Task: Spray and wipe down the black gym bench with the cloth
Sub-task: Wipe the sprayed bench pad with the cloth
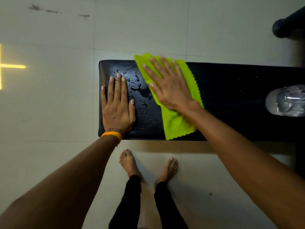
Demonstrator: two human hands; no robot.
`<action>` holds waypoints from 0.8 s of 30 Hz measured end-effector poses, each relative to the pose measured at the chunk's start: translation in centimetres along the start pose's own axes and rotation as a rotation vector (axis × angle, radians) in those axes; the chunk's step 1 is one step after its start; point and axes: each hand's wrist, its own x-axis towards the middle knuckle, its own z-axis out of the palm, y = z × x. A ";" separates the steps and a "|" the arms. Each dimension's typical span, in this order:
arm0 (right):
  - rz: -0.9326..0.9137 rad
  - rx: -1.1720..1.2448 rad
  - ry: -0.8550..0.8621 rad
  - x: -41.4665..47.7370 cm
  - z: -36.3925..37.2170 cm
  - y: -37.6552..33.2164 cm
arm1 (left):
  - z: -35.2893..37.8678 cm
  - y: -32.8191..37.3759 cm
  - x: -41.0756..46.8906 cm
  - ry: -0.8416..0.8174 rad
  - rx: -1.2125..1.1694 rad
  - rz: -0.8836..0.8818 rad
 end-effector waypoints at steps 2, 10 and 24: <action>0.172 0.032 0.047 -0.8 0.1 1.9 | -0.1 0.1 0.1 -0.004 -0.004 0.007; 0.116 -0.001 -0.007 -8.2 1.8 -3.4 | -0.2 0.1 0.1 -0.020 -0.007 -0.005; 0.121 0.006 -0.004 -6.5 1.5 -2.6 | 0.1 0.0 0.0 -0.007 -0.022 0.000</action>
